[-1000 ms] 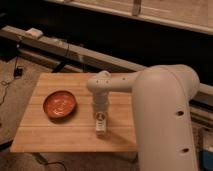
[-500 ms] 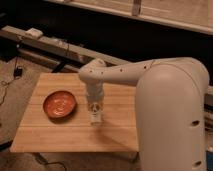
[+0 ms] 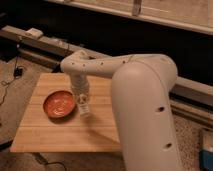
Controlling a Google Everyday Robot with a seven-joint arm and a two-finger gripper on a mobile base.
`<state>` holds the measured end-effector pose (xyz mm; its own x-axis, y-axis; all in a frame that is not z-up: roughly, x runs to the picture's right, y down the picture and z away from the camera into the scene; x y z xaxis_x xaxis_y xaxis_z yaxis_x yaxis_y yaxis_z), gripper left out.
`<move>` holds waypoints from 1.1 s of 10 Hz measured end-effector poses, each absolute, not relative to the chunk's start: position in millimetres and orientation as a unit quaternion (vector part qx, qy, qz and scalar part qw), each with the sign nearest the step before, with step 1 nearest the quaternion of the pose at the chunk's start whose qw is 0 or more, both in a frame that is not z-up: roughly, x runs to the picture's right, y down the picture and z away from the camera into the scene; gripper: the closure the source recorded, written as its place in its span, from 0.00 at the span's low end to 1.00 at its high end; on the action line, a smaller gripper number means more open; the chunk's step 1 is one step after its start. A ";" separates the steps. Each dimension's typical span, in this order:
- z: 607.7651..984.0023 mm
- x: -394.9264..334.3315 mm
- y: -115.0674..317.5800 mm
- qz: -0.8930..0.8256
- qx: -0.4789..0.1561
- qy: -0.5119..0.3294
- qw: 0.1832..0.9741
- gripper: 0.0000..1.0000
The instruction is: Place the bottle in the ceramic bowl
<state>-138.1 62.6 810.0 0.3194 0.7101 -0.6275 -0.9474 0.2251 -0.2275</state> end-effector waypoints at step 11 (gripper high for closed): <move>845.3 -238.0 39.4 0.399 -0.351 0.158 0.832 1.00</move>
<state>-238.0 39.4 845.3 0.6320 0.5525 -0.5435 -0.7748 0.4362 -0.4576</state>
